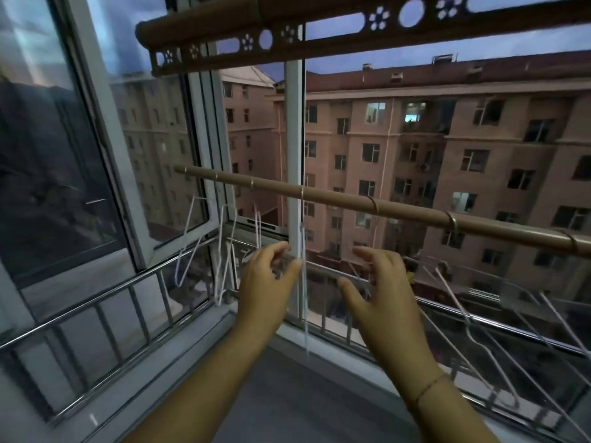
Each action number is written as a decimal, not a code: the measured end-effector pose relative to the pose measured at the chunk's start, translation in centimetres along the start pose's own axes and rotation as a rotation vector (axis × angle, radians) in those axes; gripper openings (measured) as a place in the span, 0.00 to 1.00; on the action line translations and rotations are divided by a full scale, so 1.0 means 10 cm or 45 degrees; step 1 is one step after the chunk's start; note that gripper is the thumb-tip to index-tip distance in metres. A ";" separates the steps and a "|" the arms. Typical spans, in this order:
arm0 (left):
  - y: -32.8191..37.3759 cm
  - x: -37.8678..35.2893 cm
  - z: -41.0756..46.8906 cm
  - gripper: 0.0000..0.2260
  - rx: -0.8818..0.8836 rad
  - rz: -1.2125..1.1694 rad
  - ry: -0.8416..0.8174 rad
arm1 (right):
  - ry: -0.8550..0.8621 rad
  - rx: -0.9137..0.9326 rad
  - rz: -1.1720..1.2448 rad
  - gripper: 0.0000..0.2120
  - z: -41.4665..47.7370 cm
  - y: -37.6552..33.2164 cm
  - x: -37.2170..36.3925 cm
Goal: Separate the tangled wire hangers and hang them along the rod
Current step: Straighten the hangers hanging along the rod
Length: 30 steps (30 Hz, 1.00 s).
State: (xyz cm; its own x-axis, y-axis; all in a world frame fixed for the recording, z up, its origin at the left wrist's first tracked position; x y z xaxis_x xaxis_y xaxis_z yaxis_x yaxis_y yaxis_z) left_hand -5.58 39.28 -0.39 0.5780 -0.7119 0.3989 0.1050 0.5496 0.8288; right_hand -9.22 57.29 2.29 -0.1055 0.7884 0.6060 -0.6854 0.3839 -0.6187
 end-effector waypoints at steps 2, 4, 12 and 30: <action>-0.14 0.21 0.09 0.15 -0.013 0.012 0.009 | 0.006 0.008 -0.006 0.19 0.12 -0.12 -0.18; -0.29 0.41 0.20 0.14 -0.022 0.031 -0.012 | 0.012 -0.003 0.002 0.19 0.26 -0.25 -0.40; -0.86 1.18 0.82 0.16 -0.058 0.063 -0.086 | 0.030 -0.132 0.105 0.19 0.71 -0.57 -1.28; -1.71 1.77 1.36 0.15 0.180 0.128 0.118 | 0.043 -0.077 0.006 0.16 1.18 -0.78 -1.96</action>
State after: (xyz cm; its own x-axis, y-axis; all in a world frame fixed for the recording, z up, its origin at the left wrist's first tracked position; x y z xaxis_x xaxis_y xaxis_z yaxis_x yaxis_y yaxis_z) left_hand -8.12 11.30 -2.18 0.6526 -0.6096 0.4500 -0.0681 0.5443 0.8361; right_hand -10.32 33.20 1.08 -0.0835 0.8057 0.5864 -0.6399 0.4077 -0.6513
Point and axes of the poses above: each hand's wrist, its own z-axis towards the middle knuckle, its own x-axis out of the back of the hand, y = z × x, the point moved 6 cm from there along z, towards the middle knuckle, and after that the axes turned 13 degrees about -y, right-handed, at the moved point
